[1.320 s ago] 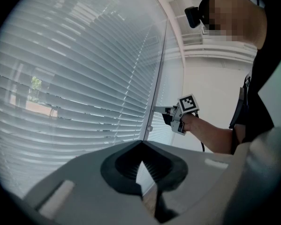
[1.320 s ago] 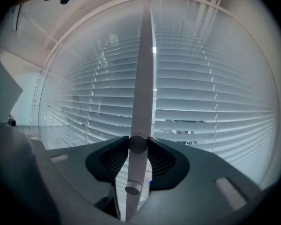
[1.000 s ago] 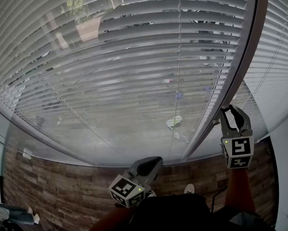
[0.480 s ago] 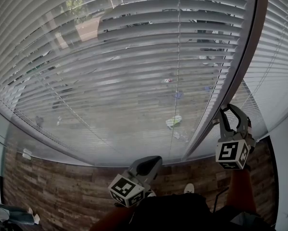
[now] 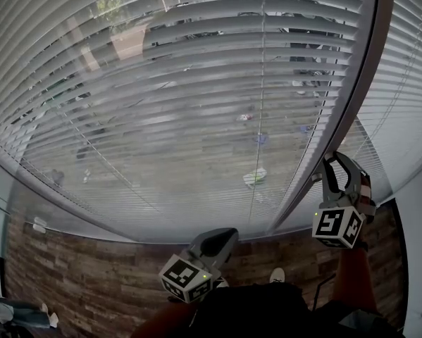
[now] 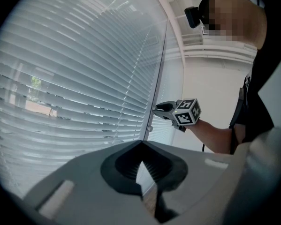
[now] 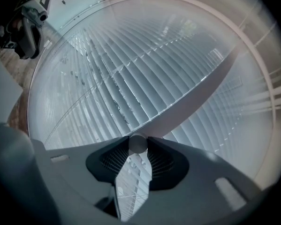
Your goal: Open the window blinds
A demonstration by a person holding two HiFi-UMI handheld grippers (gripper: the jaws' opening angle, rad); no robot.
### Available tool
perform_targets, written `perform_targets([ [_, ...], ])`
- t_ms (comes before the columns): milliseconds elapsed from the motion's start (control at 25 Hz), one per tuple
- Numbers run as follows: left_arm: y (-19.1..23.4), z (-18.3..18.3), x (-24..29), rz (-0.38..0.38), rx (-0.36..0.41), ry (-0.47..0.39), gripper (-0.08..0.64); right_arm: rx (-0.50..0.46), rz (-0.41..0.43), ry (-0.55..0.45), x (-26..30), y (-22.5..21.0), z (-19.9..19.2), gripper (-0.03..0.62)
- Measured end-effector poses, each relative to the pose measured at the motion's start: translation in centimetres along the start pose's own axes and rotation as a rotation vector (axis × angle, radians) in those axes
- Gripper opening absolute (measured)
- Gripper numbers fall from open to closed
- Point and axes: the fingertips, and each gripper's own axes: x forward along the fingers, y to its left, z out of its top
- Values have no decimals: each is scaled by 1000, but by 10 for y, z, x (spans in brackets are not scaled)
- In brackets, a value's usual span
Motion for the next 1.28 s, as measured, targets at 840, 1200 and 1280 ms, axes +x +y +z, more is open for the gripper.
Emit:
perform_targets([
  [840, -2, -3, -1, 1, 8, 22, 0, 781, 139, -173, -12, -21, 8, 186],
  [1200, -4, -5, -2, -4, -4, 23, 0, 996, 193, -147, -4, -13, -4, 179],
  [1280, -2, -6, -3, 3, 0, 29, 0, 1001, 193, -148, -3, -13, -4, 175],
])
